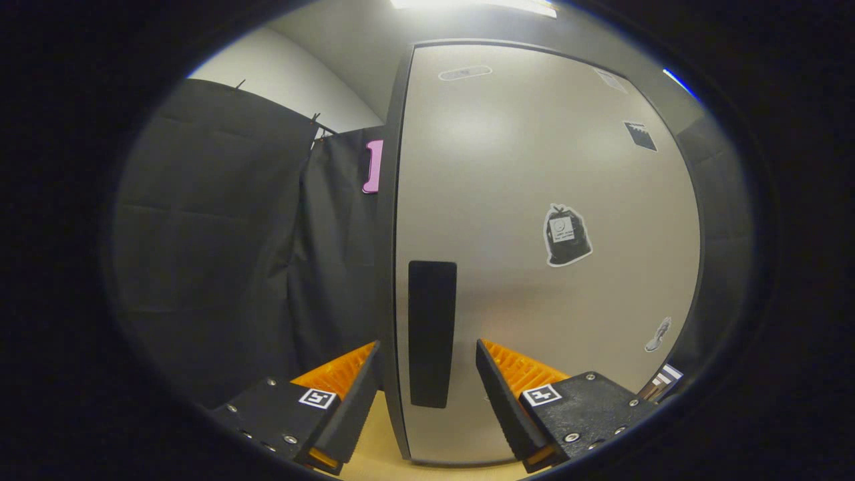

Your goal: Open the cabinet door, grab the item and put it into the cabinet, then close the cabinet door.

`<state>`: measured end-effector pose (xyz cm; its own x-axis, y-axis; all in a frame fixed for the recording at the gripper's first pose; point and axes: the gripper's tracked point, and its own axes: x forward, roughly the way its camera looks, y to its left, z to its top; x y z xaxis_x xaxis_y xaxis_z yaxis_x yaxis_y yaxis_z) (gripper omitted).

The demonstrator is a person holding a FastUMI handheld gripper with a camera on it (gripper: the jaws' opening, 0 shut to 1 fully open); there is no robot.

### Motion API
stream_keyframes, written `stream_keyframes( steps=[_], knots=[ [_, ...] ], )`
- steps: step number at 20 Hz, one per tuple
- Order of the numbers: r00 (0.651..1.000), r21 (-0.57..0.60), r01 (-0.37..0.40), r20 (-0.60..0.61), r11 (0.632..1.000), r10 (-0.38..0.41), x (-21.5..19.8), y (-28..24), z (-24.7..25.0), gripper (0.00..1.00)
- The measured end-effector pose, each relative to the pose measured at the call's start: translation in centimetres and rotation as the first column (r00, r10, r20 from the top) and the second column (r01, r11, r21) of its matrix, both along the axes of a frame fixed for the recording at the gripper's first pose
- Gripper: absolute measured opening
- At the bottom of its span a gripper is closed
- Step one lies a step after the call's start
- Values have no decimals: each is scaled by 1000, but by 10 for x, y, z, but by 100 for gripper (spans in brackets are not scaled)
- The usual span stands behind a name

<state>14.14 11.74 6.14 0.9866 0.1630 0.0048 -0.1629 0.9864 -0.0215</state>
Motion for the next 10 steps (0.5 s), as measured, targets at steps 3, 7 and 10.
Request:
stream_keyframes(
  steps=[3, 7, 10],
  knots=[
    [999, 49, -12, -48, 999, 15, -1, 2, -7, 49],
    [998, 8, -38, -43, 999, 39, 2, 3, -9, 25],
    [995, 11, -79, -55, 997, 80, -1, 4, -9, 20]
  ],
)
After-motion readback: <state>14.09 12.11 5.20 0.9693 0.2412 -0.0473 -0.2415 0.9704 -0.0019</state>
